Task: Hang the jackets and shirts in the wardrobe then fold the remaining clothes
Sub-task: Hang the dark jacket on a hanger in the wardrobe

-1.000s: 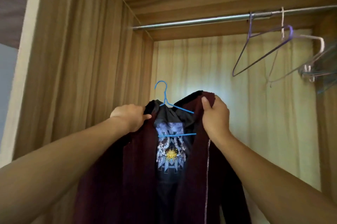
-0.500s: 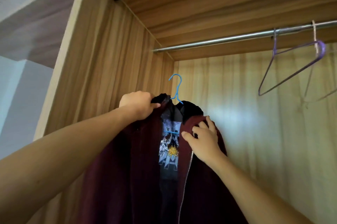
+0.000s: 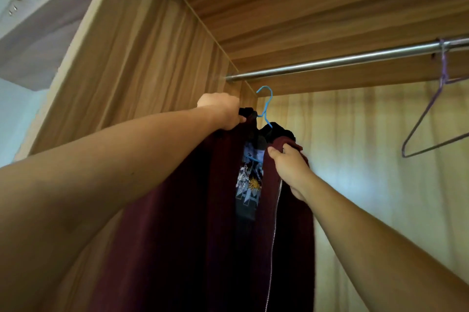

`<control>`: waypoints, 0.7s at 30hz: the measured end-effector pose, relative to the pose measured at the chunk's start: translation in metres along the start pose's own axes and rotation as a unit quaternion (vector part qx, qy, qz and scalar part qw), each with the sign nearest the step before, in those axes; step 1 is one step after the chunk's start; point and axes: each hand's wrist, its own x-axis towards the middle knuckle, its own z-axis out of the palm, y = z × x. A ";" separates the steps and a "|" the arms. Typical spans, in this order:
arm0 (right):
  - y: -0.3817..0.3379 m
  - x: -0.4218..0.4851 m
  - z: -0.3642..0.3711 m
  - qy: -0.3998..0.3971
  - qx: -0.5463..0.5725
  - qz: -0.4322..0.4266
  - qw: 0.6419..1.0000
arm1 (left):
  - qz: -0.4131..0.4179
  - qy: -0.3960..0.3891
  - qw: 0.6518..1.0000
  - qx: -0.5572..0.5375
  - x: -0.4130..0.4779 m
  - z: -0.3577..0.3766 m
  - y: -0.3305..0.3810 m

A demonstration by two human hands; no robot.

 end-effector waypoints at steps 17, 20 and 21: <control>-0.043 0.103 0.004 0.046 0.034 -0.069 0.996 | 0.003 0.084 0.995 0.059 0.057 -0.007 -0.013; -0.047 0.113 0.005 0.037 0.050 -0.065 0.996 | 0.006 0.088 0.993 0.080 0.058 -0.009 -0.012; -0.049 0.114 0.005 0.032 0.055 -0.067 0.996 | 0.008 0.086 0.993 0.083 0.058 -0.010 -0.011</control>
